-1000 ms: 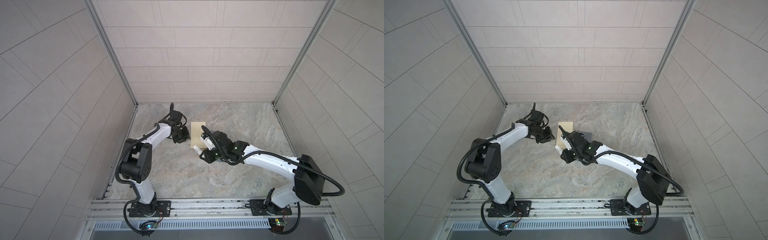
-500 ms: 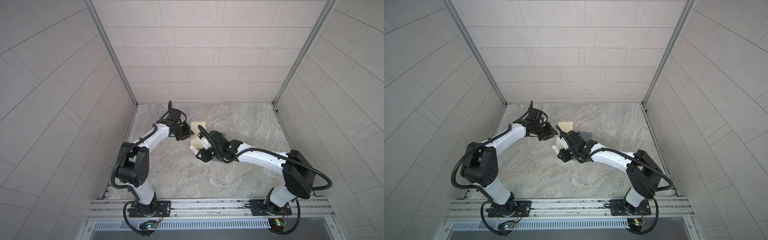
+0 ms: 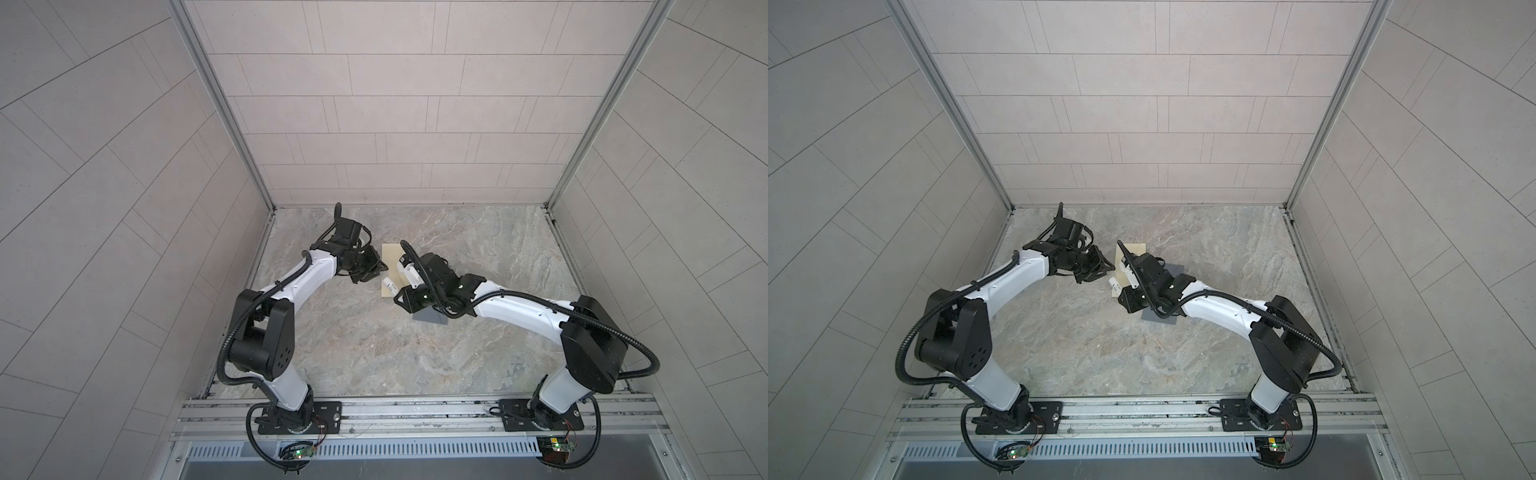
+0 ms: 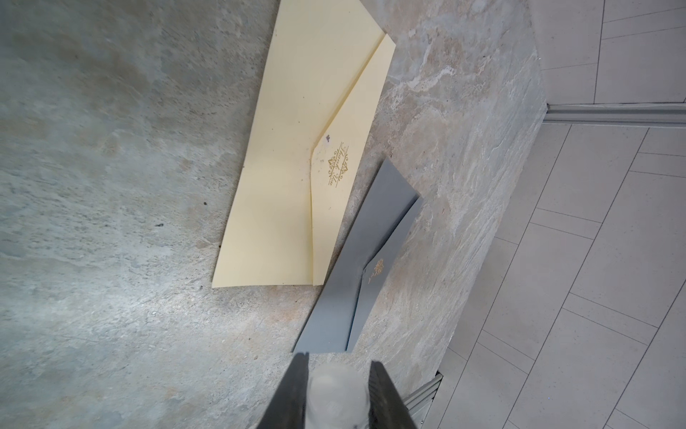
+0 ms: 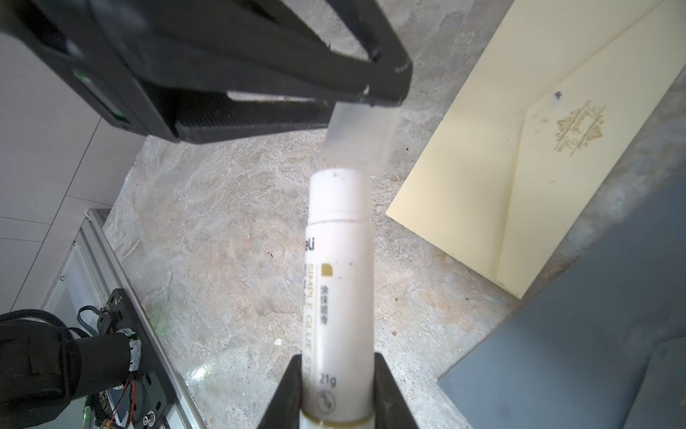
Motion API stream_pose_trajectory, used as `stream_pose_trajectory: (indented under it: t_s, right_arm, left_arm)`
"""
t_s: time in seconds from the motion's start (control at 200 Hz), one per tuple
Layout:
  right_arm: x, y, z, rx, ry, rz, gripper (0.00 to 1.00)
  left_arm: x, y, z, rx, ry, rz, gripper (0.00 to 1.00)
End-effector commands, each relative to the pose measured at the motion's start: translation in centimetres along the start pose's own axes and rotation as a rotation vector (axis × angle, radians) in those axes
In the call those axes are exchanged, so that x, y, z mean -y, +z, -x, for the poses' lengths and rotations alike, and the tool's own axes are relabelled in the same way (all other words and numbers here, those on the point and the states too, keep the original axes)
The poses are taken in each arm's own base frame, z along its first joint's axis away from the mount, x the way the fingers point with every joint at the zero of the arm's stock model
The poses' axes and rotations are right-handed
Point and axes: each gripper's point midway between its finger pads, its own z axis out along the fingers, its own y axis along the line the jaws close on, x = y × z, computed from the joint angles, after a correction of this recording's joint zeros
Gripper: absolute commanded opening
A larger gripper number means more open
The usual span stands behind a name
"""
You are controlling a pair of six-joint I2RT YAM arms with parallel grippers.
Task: Place the letter into the envelope and seal it
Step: 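Raise the cap with the left gripper while the right brings the stick under it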
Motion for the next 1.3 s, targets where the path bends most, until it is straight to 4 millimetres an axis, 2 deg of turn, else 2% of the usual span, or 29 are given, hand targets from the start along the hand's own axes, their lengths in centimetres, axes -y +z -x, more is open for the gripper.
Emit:
stream_pose_trajectory:
  t_s: [0.0,0.27,0.58,0.971,1.291]
  right_arm:
    - [0.0,0.3,0.9,0.015,0.003,-0.005,0.00]
    - [0.5,0.7,1.2,0.015,0.010,-0.015,0.00]
    - [1.1,0.1,2.1,0.040,0.027,-0.020,0.00]
    - [0.3,-0.1,2.5,0.059,0.039,0.027,0.00]
    - [0.7,-1.0,2.4,0.074,0.038,-0.002,0.00]
  left_arm:
    - [0.7,-0.9,-0.3,0.015,0.009,-0.023,0.27]
    - [0.8,-0.9,-0.4,0.008,0.012,-0.029,0.27]
    - [0.4,-0.6,-0.7,0.000,0.009,-0.021,0.27]
    - [0.3,0.0,-0.9,-0.015,0.013,-0.015,0.27]
    - [0.0,0.4,-0.9,-0.027,0.011,-0.004,0.18]
